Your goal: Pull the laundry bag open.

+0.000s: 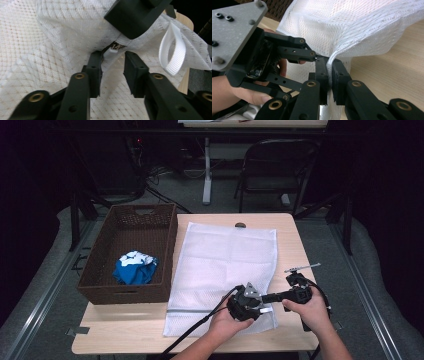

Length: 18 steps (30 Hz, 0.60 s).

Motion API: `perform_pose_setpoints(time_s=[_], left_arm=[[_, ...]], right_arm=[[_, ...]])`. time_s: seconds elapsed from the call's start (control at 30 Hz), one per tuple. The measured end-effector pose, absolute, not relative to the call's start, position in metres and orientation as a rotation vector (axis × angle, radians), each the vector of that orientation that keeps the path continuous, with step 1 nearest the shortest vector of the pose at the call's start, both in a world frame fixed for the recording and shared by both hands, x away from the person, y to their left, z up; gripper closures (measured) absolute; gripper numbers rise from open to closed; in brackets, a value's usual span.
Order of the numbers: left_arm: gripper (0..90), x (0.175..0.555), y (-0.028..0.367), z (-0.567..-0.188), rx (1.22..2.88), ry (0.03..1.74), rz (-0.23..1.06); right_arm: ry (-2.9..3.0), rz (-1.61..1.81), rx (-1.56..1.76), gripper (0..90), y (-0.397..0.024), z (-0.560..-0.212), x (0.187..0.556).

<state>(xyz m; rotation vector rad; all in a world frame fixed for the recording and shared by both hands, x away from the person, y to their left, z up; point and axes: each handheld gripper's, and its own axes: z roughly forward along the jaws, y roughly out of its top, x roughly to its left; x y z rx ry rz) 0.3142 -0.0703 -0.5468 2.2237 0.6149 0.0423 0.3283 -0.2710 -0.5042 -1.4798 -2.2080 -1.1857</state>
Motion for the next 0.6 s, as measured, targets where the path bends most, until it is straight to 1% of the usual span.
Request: perform_pose_setpoints(time_s=[0.13, 0.3, 0.37, 0.43, 0.47, 0.6], left_arm=[[67.5, 0.3159, -0.0702, -0.5479, 2.217, 0.609, 0.019], [70.2, 0.3155, -0.0703, -0.5487, 2.228, 0.602, 0.029], [72.1, 0.3148, -0.0698, -0.5483, 2.229, 0.603, 0.043], [77.3, 0.3144, -0.0687, -0.5473, 2.227, 0.597, 0.044], [78.0, 0.3147, -0.0679, -0.5468, 2.229, 0.588, 0.032], [80.2, 0.3136, -0.0662, -0.5451, 2.225, 0.593, 0.056]], right_arm=[[-2.208, -1.189, -1.478, 84.9, -0.2704, -0.5043, 0.3283], [-2.206, -1.175, -1.479, 84.9, -0.2689, -0.5054, 0.3285], [-2.205, -1.176, -1.481, 84.9, -0.2696, -0.5057, 0.3288], [-2.206, -1.176, -1.488, 84.9, -0.2707, -0.5059, 0.3290], [-2.208, -1.174, -1.491, 84.9, -0.2714, -0.5060, 0.3292], [-2.215, -1.173, -1.497, 84.9, -0.2723, -0.5068, 0.3294]])
